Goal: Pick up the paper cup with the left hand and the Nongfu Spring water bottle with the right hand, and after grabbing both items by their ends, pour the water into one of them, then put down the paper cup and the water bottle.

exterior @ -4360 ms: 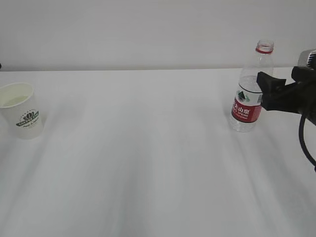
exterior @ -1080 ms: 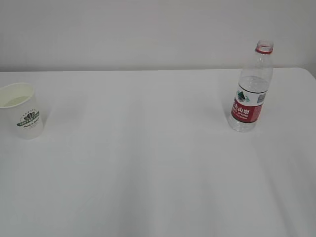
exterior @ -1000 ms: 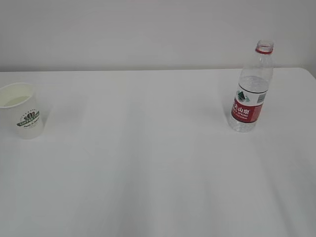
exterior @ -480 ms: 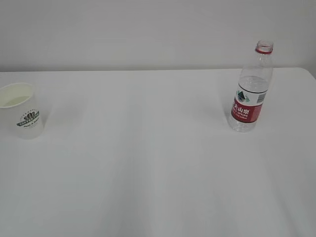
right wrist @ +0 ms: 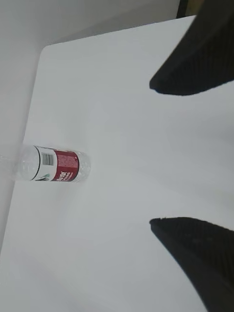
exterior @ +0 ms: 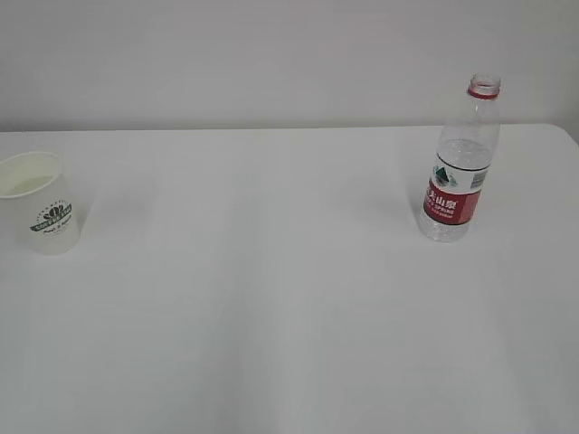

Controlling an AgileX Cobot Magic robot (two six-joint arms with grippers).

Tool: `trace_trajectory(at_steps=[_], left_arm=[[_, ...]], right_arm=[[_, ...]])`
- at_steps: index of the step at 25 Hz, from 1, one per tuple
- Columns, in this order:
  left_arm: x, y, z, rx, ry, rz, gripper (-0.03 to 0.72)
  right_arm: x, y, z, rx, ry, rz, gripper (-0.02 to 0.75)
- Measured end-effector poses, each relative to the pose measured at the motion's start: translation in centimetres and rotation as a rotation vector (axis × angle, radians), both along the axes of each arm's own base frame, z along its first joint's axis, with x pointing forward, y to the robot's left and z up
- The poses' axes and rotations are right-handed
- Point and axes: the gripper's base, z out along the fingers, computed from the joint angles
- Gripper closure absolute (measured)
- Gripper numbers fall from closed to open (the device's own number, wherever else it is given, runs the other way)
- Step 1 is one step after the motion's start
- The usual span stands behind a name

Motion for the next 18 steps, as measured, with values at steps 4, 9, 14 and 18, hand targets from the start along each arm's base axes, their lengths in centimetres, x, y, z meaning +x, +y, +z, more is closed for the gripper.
trace_trajectory(at_steps=[4, 9, 14, 18], left_arm=[[0.4, -0.2, -0.8, -0.006, 0.011, -0.004, 0.174], [0.5, -0.2, -0.8, -0.013, 0.000, -0.007, 0.185], [0.6, -0.3, -1.2, -0.015, 0.012, -0.009, 0.218], [0.6, -0.3, -1.2, -0.016, 0.012, -0.009, 0.223]], right_arm=[[-0.4, -0.1, 0.2, -0.003, 0.026, -0.001, 0.145], [-0.7, -0.1, 0.0, -0.008, 0.069, -0.003, 0.145], [-1.1, -0.2, -0.2, -0.015, 0.129, -0.005, 0.145], [-1.2, -0.2, -0.3, -0.016, 0.148, -0.004, 0.145]])
